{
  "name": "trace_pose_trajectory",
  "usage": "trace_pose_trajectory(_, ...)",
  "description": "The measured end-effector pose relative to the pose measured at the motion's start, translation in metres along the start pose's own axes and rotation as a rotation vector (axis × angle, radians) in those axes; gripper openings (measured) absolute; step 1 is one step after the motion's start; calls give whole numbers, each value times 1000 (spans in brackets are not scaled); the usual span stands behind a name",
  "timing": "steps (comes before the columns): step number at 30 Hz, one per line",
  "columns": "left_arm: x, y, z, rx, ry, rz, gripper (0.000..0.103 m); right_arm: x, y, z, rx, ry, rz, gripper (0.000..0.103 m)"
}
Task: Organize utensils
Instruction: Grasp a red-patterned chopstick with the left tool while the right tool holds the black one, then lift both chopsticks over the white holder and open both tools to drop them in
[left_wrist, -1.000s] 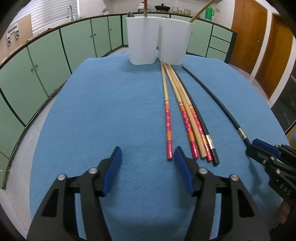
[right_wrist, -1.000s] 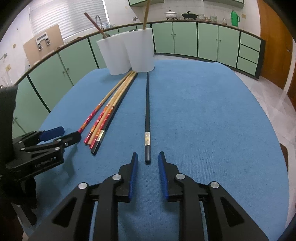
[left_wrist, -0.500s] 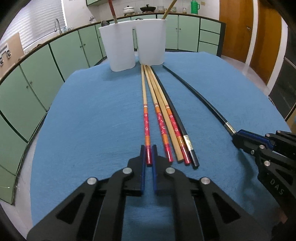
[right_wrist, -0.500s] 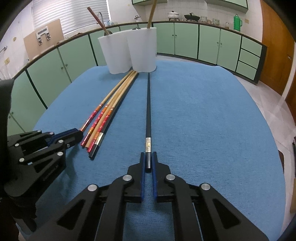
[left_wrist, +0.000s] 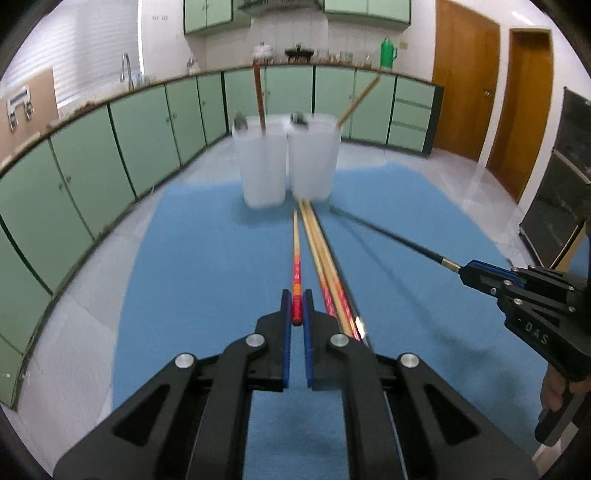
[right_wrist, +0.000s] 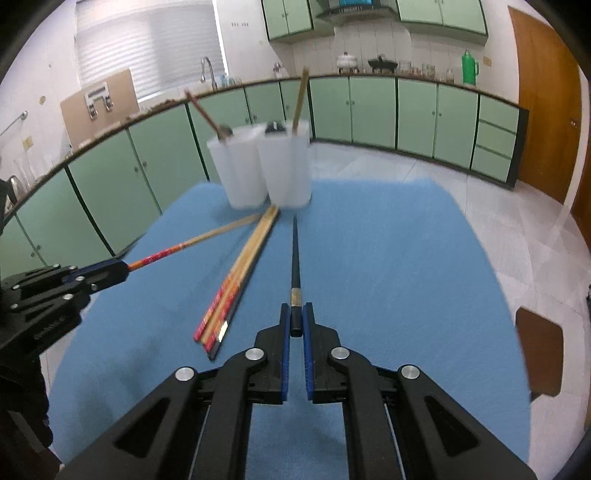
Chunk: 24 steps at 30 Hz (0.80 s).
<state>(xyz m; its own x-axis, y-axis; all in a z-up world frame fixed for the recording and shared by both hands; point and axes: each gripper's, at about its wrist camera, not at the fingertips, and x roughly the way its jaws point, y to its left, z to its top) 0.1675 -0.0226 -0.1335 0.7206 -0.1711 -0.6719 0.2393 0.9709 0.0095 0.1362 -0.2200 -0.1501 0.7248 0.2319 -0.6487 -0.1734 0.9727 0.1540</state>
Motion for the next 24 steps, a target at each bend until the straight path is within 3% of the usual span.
trace_pose_trajectory(13,-53,-4,65,68,-180,6,5,-47,-5,76,-11,-120,61,6)
trace_pose_trajectory(24,-63,-9,100,105,-233,-13,5,-49,4,145,-87,-108,100,6)
